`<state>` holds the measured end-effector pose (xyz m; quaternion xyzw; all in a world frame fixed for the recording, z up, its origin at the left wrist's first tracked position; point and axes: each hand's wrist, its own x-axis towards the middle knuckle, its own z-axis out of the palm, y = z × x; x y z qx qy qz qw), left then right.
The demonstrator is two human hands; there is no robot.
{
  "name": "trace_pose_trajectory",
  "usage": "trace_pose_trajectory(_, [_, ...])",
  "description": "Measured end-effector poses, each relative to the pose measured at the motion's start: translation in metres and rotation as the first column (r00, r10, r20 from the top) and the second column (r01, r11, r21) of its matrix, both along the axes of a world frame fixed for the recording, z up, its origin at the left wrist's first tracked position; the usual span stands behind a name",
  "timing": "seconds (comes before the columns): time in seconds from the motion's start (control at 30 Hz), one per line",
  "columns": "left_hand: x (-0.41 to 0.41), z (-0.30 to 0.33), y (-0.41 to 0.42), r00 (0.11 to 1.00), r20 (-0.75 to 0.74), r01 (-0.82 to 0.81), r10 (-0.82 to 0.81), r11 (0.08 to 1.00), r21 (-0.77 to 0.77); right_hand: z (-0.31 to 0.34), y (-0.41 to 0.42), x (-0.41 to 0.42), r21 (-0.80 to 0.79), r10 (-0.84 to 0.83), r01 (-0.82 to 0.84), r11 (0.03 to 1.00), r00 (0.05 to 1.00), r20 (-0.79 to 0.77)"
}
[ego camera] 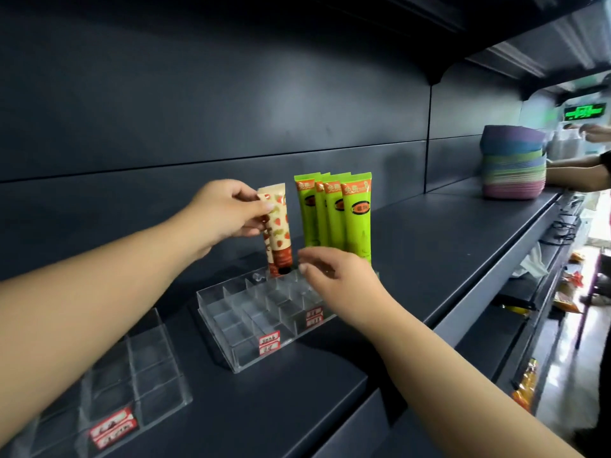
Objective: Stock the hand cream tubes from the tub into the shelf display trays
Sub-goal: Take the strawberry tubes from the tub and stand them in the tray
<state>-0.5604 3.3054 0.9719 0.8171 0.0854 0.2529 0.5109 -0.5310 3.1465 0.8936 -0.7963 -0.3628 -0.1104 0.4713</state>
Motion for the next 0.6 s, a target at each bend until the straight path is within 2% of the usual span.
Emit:
trace_pose_trajectory(0.13, [0.005, -0.008, 0.003, 0.998, 0.012, -0.056, 0.056, 0.997, 0.056, -0.013, -0.025, -0.004, -0.245, 0.099, -0.053, 0.968, 0.979, 0.178])
trace_pose_trajectory(0.2, [0.010, -0.011, 0.002, 0.998, 0.008, -0.067, 0.067, 0.994, 0.085, -0.019, -0.029, -0.002, -0.318, 0.155, -0.081, 0.945, 0.964, 0.216])
trace_pose_trajectory(0.37, [0.021, -0.017, -0.002, 0.999, -0.028, -0.040, 0.041, 0.998, 0.041, -0.016, -0.027, 0.003, -0.336, 0.179, -0.124, 0.934, 0.974, 0.138])
trace_pose_trajectory(0.6, [0.026, -0.029, -0.006, 0.994, -0.088, -0.053, 0.067, 0.986, 0.161, -0.016, -0.026, 0.003, -0.325, 0.178, -0.128, 0.937, 0.976, 0.130])
